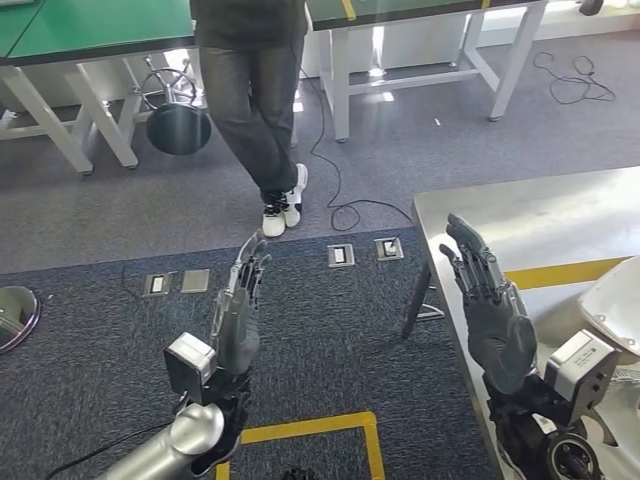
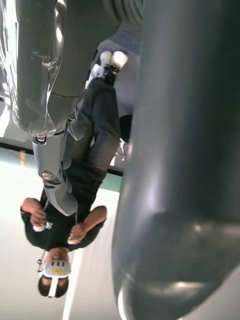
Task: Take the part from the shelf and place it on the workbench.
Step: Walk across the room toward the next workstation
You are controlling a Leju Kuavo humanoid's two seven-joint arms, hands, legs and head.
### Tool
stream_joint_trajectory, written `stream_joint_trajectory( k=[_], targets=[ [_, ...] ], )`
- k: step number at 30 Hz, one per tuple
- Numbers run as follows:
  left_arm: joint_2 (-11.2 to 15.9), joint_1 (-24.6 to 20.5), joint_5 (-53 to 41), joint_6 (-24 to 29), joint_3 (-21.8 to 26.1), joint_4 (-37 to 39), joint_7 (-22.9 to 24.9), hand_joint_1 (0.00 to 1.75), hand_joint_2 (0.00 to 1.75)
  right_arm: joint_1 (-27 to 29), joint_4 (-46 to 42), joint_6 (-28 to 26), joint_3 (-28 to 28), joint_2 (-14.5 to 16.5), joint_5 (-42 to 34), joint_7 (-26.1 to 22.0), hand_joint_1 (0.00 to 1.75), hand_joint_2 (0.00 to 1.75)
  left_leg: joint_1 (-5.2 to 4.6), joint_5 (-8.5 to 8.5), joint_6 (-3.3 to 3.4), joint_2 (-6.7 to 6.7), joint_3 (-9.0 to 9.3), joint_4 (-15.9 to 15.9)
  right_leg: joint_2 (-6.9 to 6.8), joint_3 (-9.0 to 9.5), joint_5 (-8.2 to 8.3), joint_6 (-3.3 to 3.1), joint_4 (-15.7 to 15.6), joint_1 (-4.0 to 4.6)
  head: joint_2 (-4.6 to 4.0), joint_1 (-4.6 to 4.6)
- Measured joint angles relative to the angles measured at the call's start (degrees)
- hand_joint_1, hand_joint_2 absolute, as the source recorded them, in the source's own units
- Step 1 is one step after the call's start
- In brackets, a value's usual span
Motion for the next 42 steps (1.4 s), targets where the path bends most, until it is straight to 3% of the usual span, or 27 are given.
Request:
stream_joint_trajectory(
  k=[1,2,4,6,7,9,11,13,15,16,17,18,20,22,24,25,27,28,29,31,32,34,36,37,40,42],
  targets=[
    [0.0,0.1,0.0,0.0,0.0,0.0,0.0,0.00,0.00,0.0,0.0,0.0,0.0,0.0,0.0,0.0,0.00,0.00,0.15,0.25,-0.09,0.15,-0.46,0.8,-0.78,-0.03,-0.03,-0.02,0.0,0.04,0.00,-0.20],
    [0.0,0.1,0.0,0.0,0.0,0.0,0.0,0.00,0.00,0.0,0.0,0.0,0.0,0.0,0.0,0.0,0.00,0.00,0.26,1.60,-0.12,0.36,0.46,-1.0,-1.50,0.00,-0.07,-0.02,0.0,0.05,0.00,-0.42],
    [0.1,0.0,0.0,0.2,0.0,0.0,0.1,0.00,0.00,0.0,0.0,0.2,0.0,0.0,0.0,0.0,0.00,0.00,0.26,5.35,0.04,2.21,4.98,-9.6,-2.74,0.17,-0.21,0.12,0.0,0.09,0.00,-0.96],
    [0.1,-0.1,0.0,0.3,0.0,0.0,0.1,0.00,0.00,-0.1,0.0,0.3,0.0,0.0,0.0,0.0,0.00,0.00,-0.22,7.19,0.65,3.92,8.22,-16.0,-3.70,0.30,-0.43,0.50,0.0,0.34,0.00,-1.23],
    [0.1,-0.2,0.0,0.3,0.0,0.0,0.1,0.00,0.00,-0.2,0.0,0.3,0.0,0.0,0.0,0.0,0.00,0.00,-0.50,7.17,0.99,4.10,8.62,-17.0,-4.14,0.38,-0.54,0.74,0.0,0.46,0.00,-1.17],
    [0.2,-0.2,0.0,0.4,0.0,-0.1,0.1,0.00,0.00,-0.3,0.0,0.4,0.0,0.0,0.0,0.0,0.00,0.00,-0.66,7.28,1.74,2.81,8.61,-17.1,-4.85,0.62,-0.81,1.34,0.0,0.40,0.00,-0.83],
    [0.1,-0.3,0.0,0.4,0.0,-0.1,0.0,0.00,0.00,-0.4,0.0,0.4,0.0,0.0,0.0,0.0,0.00,0.00,-0.43,7.47,2.48,1.70,8.88,-17.5,-3.10,-0.04,-2.25,1.86,1.7,0.16,0.00,-0.45],
    [0.1,-0.3,0.0,0.4,0.0,-0.2,0.1,0.00,0.00,-0.3,0.0,0.5,0.0,0.0,0.0,0.0,0.00,0.00,-0.29,7.57,3.09,0.62,9.06,-17.6,-0.05,-3.19,-5.80,2.02,8.6,0.11,0.00,0.41],
    [0.0,-0.3,0.0,0.4,0.0,-0.2,0.1,0.00,0.00,-0.1,0.1,0.6,0.0,0.0,0.0,0.0,0.00,0.00,-0.46,7.56,3.36,-0.70,9.10,-17.6,1.09,-7.19,-8.70,2.01,16.7,0.23,0.00,1.27],
    [0.0,-0.2,0.0,0.4,0.0,-0.2,0.1,0.00,0.00,0.0,0.1,0.7,0.0,0.0,0.0,0.1,0.00,0.00,-0.56,7.55,3.40,-1.51,9.15,-17.6,1.21,-8.14,-8.65,1.97,18.3,0.28,0.00,1.49],
    [0.0,-0.2,0.0,0.4,0.0,-0.1,0.1,0.00,0.00,0.0,0.1,0.7,0.0,0.0,0.0,0.1,0.00,0.00,-0.64,7.54,3.41,-2.37,9.26,-17.5,1.32,-7.87,-7.31,1.83,17.3,0.28,0.00,1.63],
    [0.0,-0.2,0.0,0.4,0.0,-0.1,0.1,0.00,0.00,0.0,0.1,0.7,0.0,0.0,0.0,0.1,0.00,0.00,-0.68,7.51,3.38,-3.25,9.40,-17.5,1.69,-6.47,-5.00,1.62,13.9,0.27,0.00,1.72],
    [0.0,-0.2,-0.1,0.4,0.0,-0.1,0.1,0.00,0.00,0.0,0.1,0.8,0.0,0.0,0.0,0.1,0.00,0.00,-0.71,7.43,3.20,-4.81,9.47,-17.3,4.08,-2.82,-1.00,1.11,5.4,0.17,0.00,1.97],
    [0.0,-0.2,-0.1,0.4,0.0,-0.2,0.1,0.00,0.00,0.0,0.1,0.9,0.0,0.0,0.0,0.1,0.00,0.00,-0.55,7.54,2.77,-6.06,8.91,-17.0,5.97,-0.67,-0.11,0.79,1.1,0.15,0.00,2.14],
    [0.1,-0.1,-0.1,0.4,0.0,-0.2,0.2,0.00,0.00,-0.1,0.1,1.0,0.0,0.0,0.0,0.1,0.00,0.00,-0.40,7.90,2.10,-7.32,8.31,-17.0,5.34,-0.10,-0.24,0.54,0.4,0.14,0.00,2.14],
    [0.1,-0.1,-0.1,0.4,0.0,-0.2,0.2,0.00,0.00,-0.2,0.2,1.0,-0.1,0.0,-0.1,0.1,0.00,0.00,-0.50,7.75,1.76,-6.81,8.09,-16.8,4.66,0.02,-0.06,0.33,0.1,0.02,0.00,2.04],
    [0.2,-0.2,0.0,0.4,0.0,-0.2,0.1,0.00,0.00,-0.3,0.2,1.0,-0.1,0.0,-0.2,0.0,0.00,0.00,-0.77,5.71,1.18,-3.65,6.45,-13.5,3.09,0.35,0.27,-0.10,-0.6,-0.25,0.00,1.29],
    [0.2,-0.2,0.0,0.4,0.0,-0.2,0.1,0.00,0.00,-0.3,0.2,0.9,-0.1,0.0,-0.3,0.0,0.00,0.00,-0.68,3.87,0.90,-1.61,4.70,-10.0,2.23,0.42,0.33,-0.22,-0.7,-0.19,0.00,0.87],
    [0.2,-0.3,0.0,0.4,0.0,-0.1,0.0,0.00,0.00,-0.2,0.2,0.9,-0.1,0.0,-0.3,0.0,0.00,0.00,-0.45,2.06,0.62,-0.52,2.55,-5.8,1.41,0.39,0.30,-0.31,-0.8,-0.14,0.00,0.46],
    [0.2,-0.2,0.1,0.4,0.0,-0.1,0.0,0.00,0.00,-0.1,0.2,0.9,0.0,0.0,-0.4,0.0,0.00,0.00,0.15,0.59,0.09,0.10,-0.61,-0.1,-0.31,0.38,0.15,-0.31,-0.8,-0.18,0.00,0.07],
    [0.2,-0.1,0.1,0.4,0.0,-0.1,0.0,0.00,0.00,-0.1,0.2,0.9,0.0,0.0,-0.5,0.0,0.00,0.00,0.42,1.45,-0.15,0.27,-0.54,-0.5,-1.09,0.43,0.05,-0.23,-0.7,-0.25,0.00,-0.11],
    [0.2,-0.1,0.3,0.4,0.0,-0.1,0.0,0.00,0.00,-0.1,0.2,0.8,0.0,0.0,-0.6,-0.1,0.00,0.00,0.82,5.44,-0.48,1.49,3.16,-7.8,-2.46,0.73,-0.25,0.17,-0.7,-0.42,0.00,-0.58],
    [0.2,-0.2,0.4,0.4,0.0,-0.1,0.0,0.00,0.00,-0.2,0.2,0.7,0.0,0.0,-0.7,-0.1,0.00,0.00,0.60,7.95,-0.21,3.58,7.01,-15.3,-3.48,1.06,-0.64,0.79,-0.7,-0.21,0.00,-0.97],
    [0.2,-0.2,0.4,0.4,0.0,-0.1,-0.1,0.00,0.00,-0.3,0.2,0.7,0.0,0.0,-0.7,-0.1,0.00,0.00,0.40,8.17,0.14,4.11,7.79,-16.8,-3.89,1.24,-0.82,1.09,-0.7,-0.05,0.00,-0.90],
    [0.2,-0.2,0.4,0.4,0.0,-0.1,-0.1,0.00,0.00,-0.4,0.2,0.7,0.0,0.0,-0.7,-0.1,0.00,0.00,0.15,7.76,1.38,2.64,7.94,-17.0,-4.65,1.84,-1.55,2.00,-0.7,-0.10,0.00,-0.13],
    [0.1,-0.3,0.4,0.4,0.0,-0.1,-0.1,0.00,0.00,-0.4,0.2,0.7,-0.1,0.0,-0.7,-0.2,0.00,0.00,0.36,7.71,2.17,1.42,8.38,-17.2,-2.50,0.76,-3.72,2.33,2.4,-0.37,0.00,0.46]
  ],
)
